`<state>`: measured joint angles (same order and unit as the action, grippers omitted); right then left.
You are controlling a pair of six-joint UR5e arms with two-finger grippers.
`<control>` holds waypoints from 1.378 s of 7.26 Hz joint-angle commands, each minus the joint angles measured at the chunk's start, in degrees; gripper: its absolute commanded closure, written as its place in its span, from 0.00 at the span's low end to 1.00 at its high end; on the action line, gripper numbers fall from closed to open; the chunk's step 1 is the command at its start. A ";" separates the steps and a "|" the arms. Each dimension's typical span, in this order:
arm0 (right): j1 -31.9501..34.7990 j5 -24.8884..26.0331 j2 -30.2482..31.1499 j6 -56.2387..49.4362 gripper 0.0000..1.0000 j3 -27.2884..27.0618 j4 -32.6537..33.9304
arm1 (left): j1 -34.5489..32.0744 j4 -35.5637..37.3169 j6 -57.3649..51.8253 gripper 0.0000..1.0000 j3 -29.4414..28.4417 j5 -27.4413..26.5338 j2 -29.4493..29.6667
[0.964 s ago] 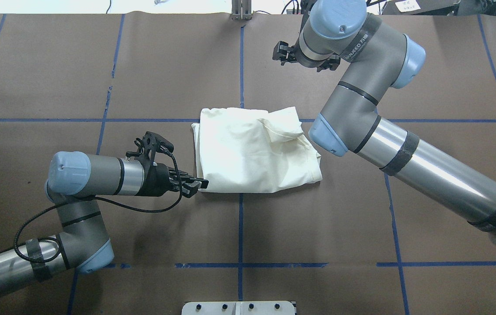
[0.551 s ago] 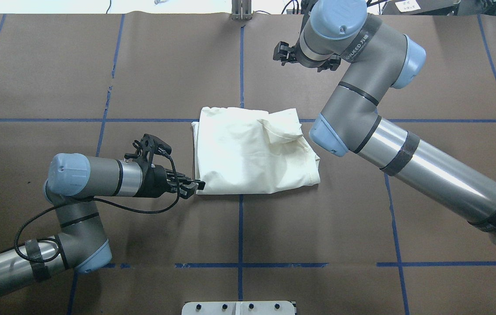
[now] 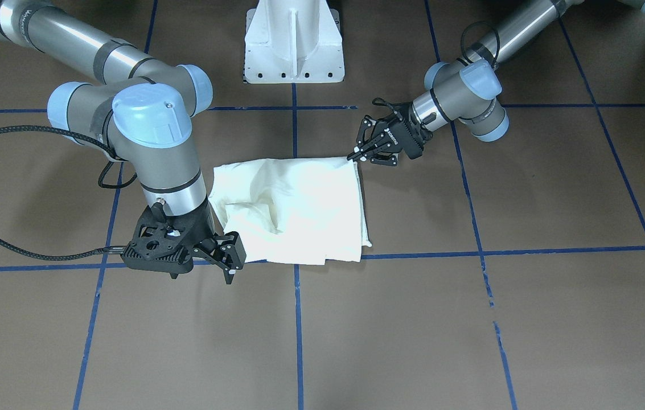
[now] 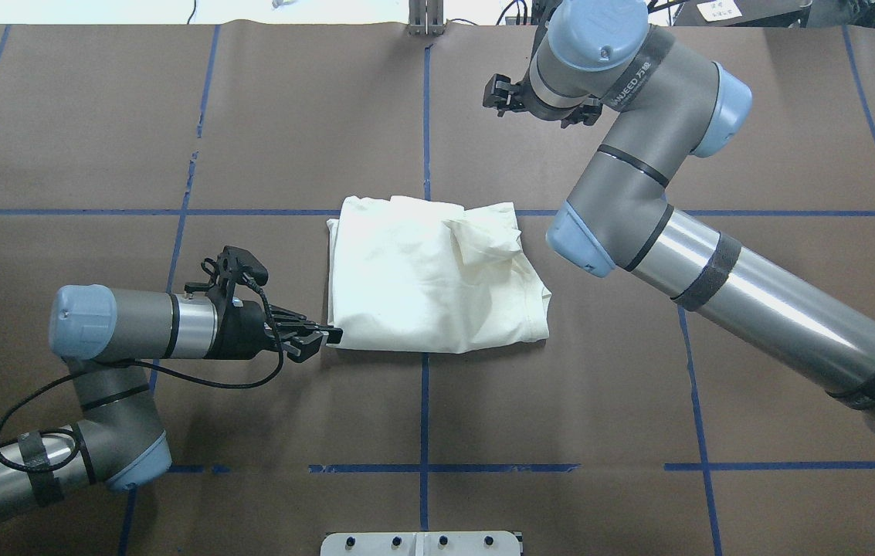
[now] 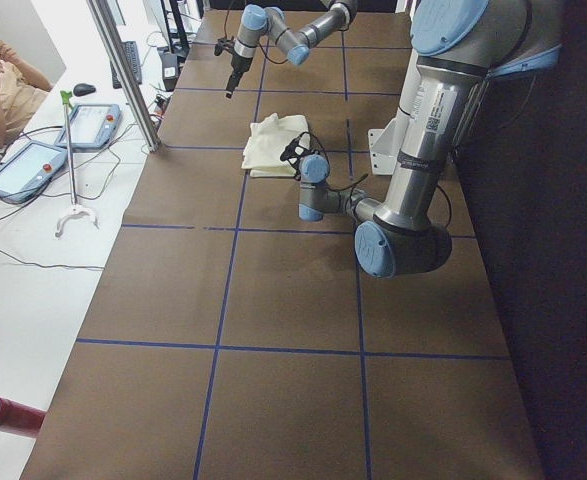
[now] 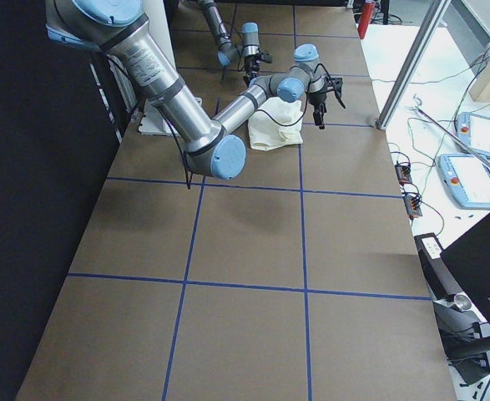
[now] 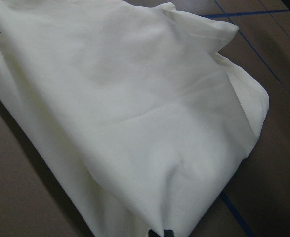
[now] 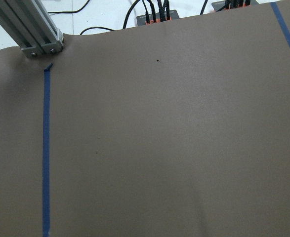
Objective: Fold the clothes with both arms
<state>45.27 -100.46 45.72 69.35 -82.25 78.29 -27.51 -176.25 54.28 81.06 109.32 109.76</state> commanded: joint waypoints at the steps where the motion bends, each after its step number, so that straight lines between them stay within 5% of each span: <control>1: 0.00 0.00 -0.02 0.00 0.00 -0.02 -0.07 | 0.18 -9.41 0.04 1.00 -1.51 0.01 -1.38; 3: 0.00 0.00 -0.02 0.00 0.00 -0.02 -0.07 | 0.53 -12.63 -0.05 1.00 -3.19 0.01 -1.48; 4: 0.00 0.00 -0.02 0.00 0.00 -0.02 0.02 | 0.62 -12.45 -0.39 0.40 -3.19 0.01 -1.39; 5: 0.00 0.00 0.07 0.00 0.00 -0.02 -0.07 | 0.62 -11.67 -0.22 0.00 -2.76 0.62 -1.13; 8: 0.00 0.00 0.16 0.00 0.00 -0.02 -0.07 | -3.42 5.56 2.91 0.00 5.28 10.38 -0.69; 10: 0.00 -0.09 0.33 0.00 0.00 -0.02 -0.07 | -3.86 33.28 6.28 0.00 17.32 9.69 3.06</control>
<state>45.27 -100.48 45.92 69.35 -82.27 78.22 -31.10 -159.21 58.93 91.60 119.17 110.22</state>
